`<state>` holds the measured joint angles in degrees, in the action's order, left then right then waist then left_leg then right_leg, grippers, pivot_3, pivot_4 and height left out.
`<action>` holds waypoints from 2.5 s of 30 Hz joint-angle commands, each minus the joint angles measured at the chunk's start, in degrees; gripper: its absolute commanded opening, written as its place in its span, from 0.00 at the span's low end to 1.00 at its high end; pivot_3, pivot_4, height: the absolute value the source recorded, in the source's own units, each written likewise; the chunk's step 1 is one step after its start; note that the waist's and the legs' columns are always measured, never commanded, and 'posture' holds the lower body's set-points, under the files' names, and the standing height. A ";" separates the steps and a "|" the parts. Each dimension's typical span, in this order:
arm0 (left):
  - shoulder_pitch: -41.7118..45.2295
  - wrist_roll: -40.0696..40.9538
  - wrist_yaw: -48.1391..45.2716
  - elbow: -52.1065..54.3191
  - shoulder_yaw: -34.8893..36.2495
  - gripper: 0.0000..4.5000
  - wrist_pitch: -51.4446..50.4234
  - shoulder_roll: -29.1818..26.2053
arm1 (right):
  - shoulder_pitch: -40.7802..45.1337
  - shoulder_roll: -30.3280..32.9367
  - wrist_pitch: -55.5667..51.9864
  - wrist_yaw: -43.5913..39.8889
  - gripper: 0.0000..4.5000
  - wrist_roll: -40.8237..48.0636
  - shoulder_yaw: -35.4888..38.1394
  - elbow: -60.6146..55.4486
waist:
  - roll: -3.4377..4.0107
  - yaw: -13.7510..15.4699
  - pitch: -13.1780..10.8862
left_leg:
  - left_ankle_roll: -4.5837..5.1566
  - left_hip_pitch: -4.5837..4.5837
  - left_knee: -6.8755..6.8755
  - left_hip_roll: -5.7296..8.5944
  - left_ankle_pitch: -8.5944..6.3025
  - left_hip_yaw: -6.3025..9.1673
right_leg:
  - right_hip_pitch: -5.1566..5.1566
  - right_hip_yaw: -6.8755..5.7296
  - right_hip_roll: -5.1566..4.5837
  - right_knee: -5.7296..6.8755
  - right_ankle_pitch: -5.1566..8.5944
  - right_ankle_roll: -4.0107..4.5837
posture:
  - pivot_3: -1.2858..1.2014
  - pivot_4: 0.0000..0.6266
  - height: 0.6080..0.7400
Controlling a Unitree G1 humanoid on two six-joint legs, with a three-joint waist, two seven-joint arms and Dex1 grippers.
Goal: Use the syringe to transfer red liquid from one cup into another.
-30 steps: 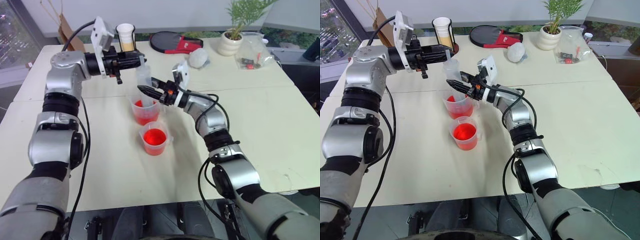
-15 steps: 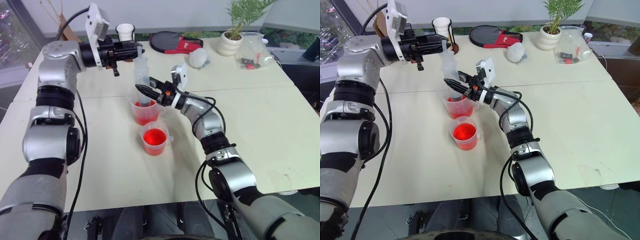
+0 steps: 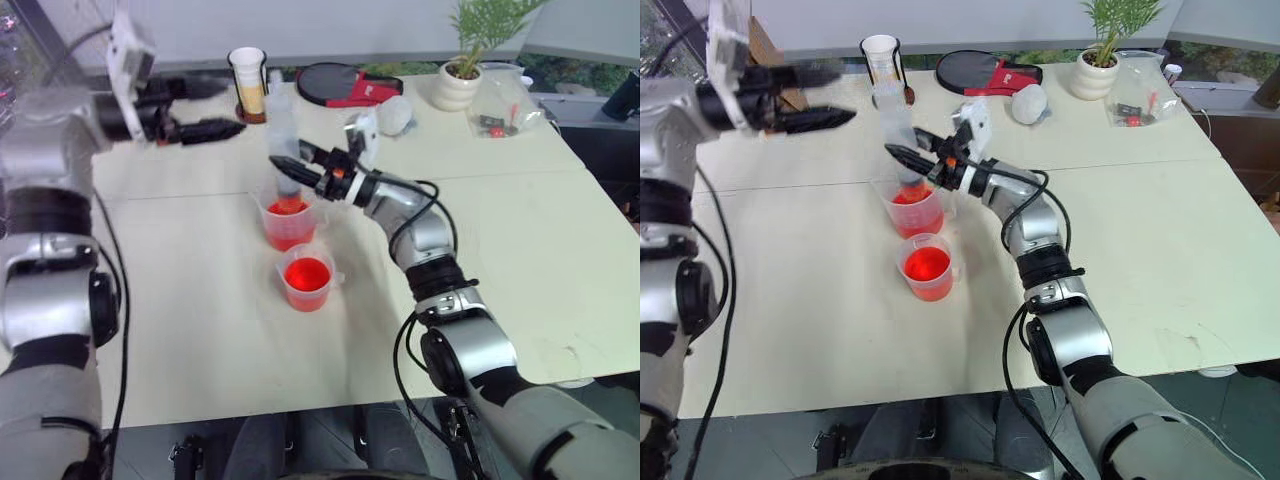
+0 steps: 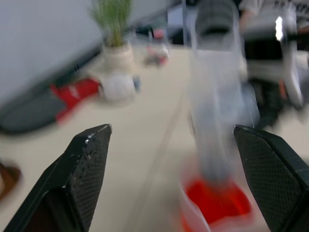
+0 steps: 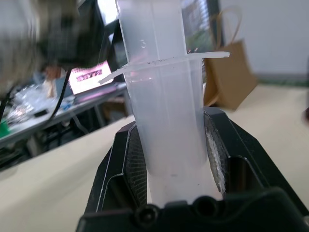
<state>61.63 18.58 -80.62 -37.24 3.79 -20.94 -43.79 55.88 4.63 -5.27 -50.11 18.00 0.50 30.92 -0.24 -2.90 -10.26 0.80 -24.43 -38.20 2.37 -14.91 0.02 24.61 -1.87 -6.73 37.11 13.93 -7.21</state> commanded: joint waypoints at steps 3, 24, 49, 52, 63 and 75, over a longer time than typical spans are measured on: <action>-2.83 3.50 2.02 8.41 4.03 0.92 -5.06 -3.41 | 2.71 -0.52 -2.52 1.74 0.31 3.29 1.61 -6.25 | 0.00 0.39 0.00 | 0.00 0.00 -0.01 0.00 0.00 0.01 | -0.01 0.00 0.00 0.00 0.00 0.00 | 0.52 0.24 1.00; -5.02 7.84 5.38 15.29 3.66 0.92 -8.57 -0.99 | -17.04 10.09 -41.54 20.78 0.31 28.52 6.17 -58.17 | -0.03 0.77 0.02 | 0.01 -0.02 -0.03 0.01 0.00 0.02 | -0.04 0.01 -0.03 0.00 0.00 0.00 | 0.52 0.24 1.00; 11.38 8.94 0.44 9.95 -1.03 0.92 -4.93 12.22 | -27.64 10.84 -37.98 21.85 0.31 27.37 -1.19 -60.00 | -0.05 2.07 0.02 | 0.07 0.00 -0.12 0.00 -0.01 -0.04 | -0.10 0.03 0.02 -0.05 0.01 0.00 | 0.52 0.24 1.00; 11.67 7.51 -0.51 8.08 -2.24 0.92 -2.56 13.75 | -27.94 11.02 -37.63 21.71 0.31 26.94 -1.79 -60.25 | -0.05 2.07 0.02 | 0.07 0.00 -0.12 0.00 -0.01 -0.04 | -0.10 0.03 0.03 -0.05 0.01 0.00 | 0.52 0.24 1.00; 11.04 7.68 -2.83 8.54 -2.80 0.02 -3.06 14.20 | -28.69 11.15 -36.58 21.73 0.31 25.97 -2.20 -60.35 | -0.07 2.02 0.01 | 0.08 -0.01 -0.11 -0.02 -0.02 -0.04 | -0.10 0.03 0.03 -0.07 0.01 0.00 | 0.52 0.24 1.00; 5.94 9.71 -4.03 17.63 -4.47 0.02 -8.82 13.33 | -27.21 11.86 -36.01 21.50 0.31 26.02 -0.76 -59.24 | -0.07 1.92 0.01 | 0.08 -0.01 -0.11 -0.03 -0.02 -0.03 | -0.10 0.03 0.04 -0.06 0.01 0.00 | 0.52 0.24 1.00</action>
<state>68.20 27.15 -84.17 -22.39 -0.24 -28.55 -30.19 27.09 16.61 -42.89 -28.07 43.04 -1.49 -26.73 -0.31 -0.97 -10.25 0.88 -24.43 -38.31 2.35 -14.93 -0.01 24.51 -1.84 -6.69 37.05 13.94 -7.21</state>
